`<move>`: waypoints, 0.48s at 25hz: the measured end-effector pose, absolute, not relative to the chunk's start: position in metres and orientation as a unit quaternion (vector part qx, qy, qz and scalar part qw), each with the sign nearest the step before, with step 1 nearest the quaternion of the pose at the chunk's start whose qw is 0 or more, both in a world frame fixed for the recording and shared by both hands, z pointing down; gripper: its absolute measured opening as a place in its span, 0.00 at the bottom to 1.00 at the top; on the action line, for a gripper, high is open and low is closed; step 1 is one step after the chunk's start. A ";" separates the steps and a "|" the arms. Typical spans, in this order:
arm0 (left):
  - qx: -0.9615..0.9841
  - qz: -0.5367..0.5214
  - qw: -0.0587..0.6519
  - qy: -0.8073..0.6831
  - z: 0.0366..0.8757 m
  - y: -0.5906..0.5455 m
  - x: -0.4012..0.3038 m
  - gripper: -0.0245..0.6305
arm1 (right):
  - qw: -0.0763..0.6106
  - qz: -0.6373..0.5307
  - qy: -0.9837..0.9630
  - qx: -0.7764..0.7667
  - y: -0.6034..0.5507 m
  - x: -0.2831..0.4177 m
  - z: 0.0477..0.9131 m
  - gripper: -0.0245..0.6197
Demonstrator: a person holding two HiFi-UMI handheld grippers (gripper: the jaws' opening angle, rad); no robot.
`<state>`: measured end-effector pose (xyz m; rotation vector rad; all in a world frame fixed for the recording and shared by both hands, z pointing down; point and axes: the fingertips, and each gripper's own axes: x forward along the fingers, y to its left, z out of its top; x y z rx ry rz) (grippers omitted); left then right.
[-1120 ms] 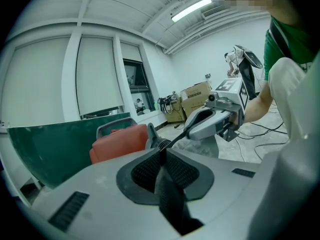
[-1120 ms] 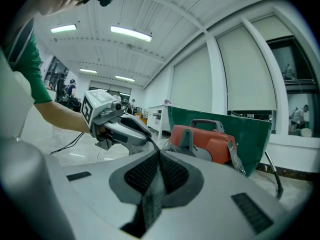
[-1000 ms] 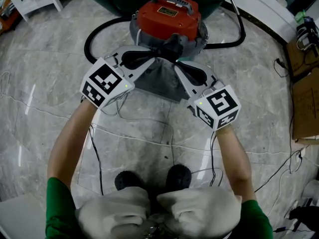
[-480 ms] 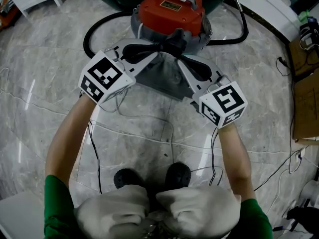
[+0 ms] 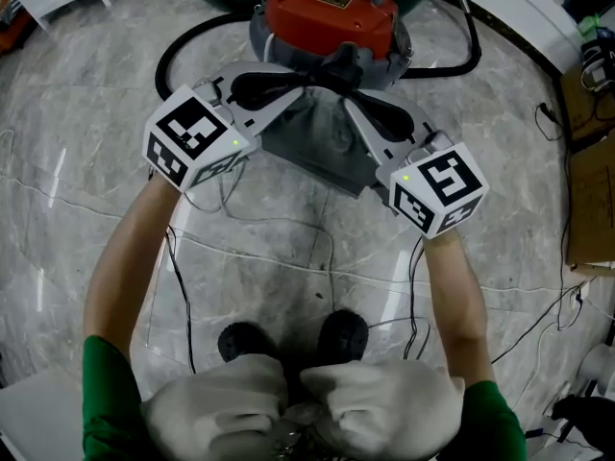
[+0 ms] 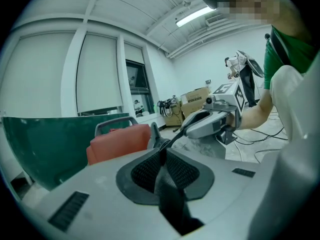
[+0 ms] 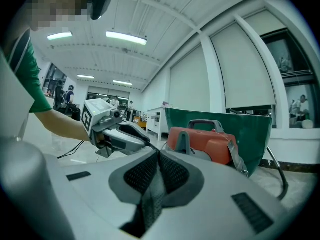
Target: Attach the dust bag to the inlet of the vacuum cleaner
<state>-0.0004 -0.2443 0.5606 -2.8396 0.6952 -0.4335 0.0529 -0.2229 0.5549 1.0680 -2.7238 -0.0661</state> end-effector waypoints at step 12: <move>-0.956 -0.147 0.101 0.232 0.560 -0.261 0.009 0.10 | 0.084 -0.001 -0.923 0.377 -0.239 0.064 0.558 0.08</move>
